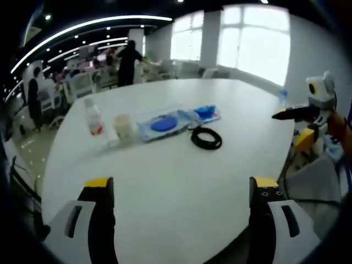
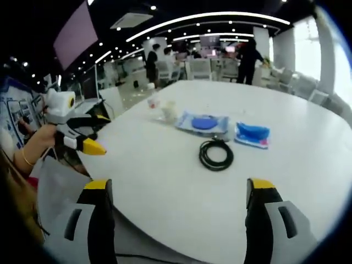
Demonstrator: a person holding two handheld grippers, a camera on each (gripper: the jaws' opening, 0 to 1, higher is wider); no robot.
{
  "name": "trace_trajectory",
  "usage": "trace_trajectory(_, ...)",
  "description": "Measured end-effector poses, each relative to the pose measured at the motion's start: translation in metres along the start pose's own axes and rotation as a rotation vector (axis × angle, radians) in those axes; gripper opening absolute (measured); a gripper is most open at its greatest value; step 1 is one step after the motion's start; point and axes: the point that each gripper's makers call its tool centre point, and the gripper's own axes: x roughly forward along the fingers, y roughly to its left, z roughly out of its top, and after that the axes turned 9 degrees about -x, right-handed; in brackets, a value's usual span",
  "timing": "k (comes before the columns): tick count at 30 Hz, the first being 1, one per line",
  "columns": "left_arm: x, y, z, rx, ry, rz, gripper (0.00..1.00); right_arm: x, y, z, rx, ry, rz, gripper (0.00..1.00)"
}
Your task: Arrange the tabletop items into an orderly group along one side of the table until the central work area is clear of visible clutter.
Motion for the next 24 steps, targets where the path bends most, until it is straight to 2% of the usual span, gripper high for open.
trace_trajectory(5,-0.004,0.002,-0.002,-0.008,-0.028,0.010,0.99,0.000,0.001,-0.006,0.002,0.002,0.001,1.00)
trace_trajectory(24,-0.007,0.008,-0.012,-0.030,-0.020,0.039,0.99,0.005,0.003,-0.013,-0.022,0.021,0.010,1.00)
